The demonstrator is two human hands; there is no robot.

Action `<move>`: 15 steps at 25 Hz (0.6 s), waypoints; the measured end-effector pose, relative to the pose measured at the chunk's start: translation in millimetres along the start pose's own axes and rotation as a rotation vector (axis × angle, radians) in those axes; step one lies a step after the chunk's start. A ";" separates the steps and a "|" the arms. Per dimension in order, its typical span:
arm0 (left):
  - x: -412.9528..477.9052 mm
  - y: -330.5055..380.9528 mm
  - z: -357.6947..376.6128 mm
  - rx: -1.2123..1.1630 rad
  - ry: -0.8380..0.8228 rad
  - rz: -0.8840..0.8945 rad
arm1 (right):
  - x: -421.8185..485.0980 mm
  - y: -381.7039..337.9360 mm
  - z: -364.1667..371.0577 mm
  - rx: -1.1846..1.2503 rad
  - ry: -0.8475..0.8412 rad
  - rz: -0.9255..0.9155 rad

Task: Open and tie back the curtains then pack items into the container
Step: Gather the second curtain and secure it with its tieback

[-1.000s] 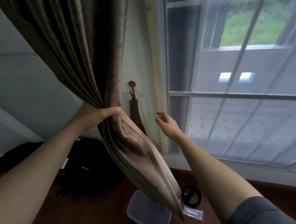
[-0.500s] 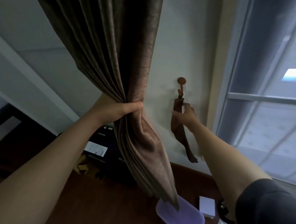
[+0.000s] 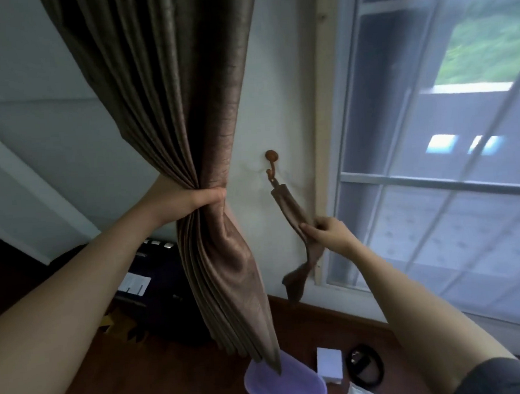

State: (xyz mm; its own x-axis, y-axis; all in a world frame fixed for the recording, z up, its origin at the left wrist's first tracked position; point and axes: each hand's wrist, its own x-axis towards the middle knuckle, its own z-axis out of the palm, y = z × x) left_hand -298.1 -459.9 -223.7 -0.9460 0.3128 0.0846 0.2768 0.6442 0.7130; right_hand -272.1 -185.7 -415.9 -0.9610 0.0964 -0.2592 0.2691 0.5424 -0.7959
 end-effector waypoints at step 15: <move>27.3 84.5 161.0 -0.158 -0.083 0.082 | -119.8 25.9 -143.2 -0.509 0.359 -0.080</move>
State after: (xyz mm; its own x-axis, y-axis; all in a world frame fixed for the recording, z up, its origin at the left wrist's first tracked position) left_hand -273.4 -284.5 -273.1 -0.9025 0.4202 0.0940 0.3162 0.4987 0.8071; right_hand -159.1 -63.7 -327.1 -0.9623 0.2654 0.0601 0.2165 0.8805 -0.4217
